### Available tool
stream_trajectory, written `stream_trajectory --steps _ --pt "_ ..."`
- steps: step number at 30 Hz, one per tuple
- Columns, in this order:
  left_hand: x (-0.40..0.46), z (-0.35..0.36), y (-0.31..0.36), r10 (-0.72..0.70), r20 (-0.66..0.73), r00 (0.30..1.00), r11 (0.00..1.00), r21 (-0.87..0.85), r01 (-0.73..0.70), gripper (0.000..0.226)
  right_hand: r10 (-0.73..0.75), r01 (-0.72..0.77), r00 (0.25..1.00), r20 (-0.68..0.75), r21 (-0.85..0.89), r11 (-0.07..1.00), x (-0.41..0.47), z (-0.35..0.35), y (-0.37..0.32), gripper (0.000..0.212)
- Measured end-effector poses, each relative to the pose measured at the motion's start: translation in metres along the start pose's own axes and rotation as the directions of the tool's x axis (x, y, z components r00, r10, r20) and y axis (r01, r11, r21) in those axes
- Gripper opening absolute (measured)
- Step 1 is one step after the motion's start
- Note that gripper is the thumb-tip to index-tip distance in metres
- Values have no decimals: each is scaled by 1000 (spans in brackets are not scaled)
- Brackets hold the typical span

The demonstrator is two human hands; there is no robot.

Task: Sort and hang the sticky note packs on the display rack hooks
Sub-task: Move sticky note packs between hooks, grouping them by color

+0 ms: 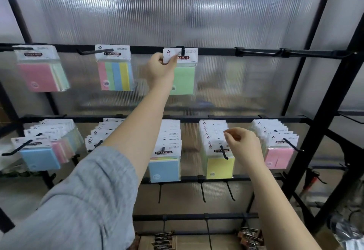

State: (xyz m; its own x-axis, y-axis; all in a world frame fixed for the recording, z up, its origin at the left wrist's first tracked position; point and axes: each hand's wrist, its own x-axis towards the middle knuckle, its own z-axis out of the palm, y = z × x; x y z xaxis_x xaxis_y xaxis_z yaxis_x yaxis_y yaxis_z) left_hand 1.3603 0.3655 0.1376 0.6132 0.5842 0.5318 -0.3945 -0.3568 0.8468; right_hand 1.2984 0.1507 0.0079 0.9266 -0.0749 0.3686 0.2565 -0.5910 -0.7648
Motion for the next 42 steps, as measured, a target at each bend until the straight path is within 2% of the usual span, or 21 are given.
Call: stream_trajectory --steps 5,14,20,25,30,33,36,42 --pt "14 10 -4 -28 -30 999 995 93 31 37 -23 23 1000 7 -14 1000 12 -3 1 18" --pt "24 16 -9 -37 -38 999 982 185 43 36 -21 21 1000 18 -25 999 17 0 4 16" --pt "20 11 -13 -73 -63 995 989 125 81 32 1 -1 1000 12 -44 999 9 -1 7 19" --pt "-1 0 -23 -191 -22 981 979 72 192 29 92 -92 996 -20 -16 996 -6 0 15 30" --pt "-32 -18 -38 -210 50 976 970 138 202 33 219 -213 974 -54 102 972 -24 9 29 39" --pt "-50 -31 -47 -221 80 972 962 184 204 33 246 -241 969 -34 109 964 -35 19 38 32" --pt "-69 -47 -59 -231 106 967 958 200 207 25 283 -272 956 -73 135 953 -46 25 35 22" --pt "-101 -78 -71 -257 121 959 947 228 225 21 427 -379 889 -166 256 889 -58 37 25 25"
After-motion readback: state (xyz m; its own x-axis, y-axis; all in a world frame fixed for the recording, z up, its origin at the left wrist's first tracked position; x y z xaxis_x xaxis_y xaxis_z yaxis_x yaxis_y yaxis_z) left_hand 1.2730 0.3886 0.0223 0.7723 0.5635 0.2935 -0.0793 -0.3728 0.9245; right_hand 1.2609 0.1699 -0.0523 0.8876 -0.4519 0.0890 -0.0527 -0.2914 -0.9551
